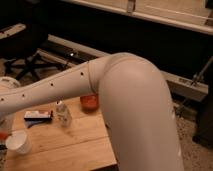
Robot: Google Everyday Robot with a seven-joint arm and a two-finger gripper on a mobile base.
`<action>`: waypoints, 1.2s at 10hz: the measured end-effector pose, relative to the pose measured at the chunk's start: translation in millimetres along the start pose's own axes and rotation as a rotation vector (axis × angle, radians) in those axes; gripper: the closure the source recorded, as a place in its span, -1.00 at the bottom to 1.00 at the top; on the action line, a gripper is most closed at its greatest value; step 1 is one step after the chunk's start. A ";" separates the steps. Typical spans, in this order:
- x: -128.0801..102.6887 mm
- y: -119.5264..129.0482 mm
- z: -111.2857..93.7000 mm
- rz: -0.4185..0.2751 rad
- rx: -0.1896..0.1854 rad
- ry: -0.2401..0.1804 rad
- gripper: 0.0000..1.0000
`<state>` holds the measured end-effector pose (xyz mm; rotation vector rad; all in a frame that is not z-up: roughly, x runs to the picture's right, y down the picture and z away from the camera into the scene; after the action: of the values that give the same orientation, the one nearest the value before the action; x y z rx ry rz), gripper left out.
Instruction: Place the pepper in the ceramic cup
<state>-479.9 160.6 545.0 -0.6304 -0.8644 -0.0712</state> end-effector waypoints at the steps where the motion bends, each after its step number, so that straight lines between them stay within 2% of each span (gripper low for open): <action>1: 4.0 1.3 -0.4 0.015 -0.012 -0.005 1.00; 4: 19.1 -3.7 2.7 0.046 -0.023 -0.015 1.00; 9: 51.5 -15.7 23.3 0.087 -0.038 -0.039 0.95; 12: 58.4 -13.9 34.5 0.084 -0.082 -0.051 0.37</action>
<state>-469.4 179.0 610.9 -0.7472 -0.8863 -0.0148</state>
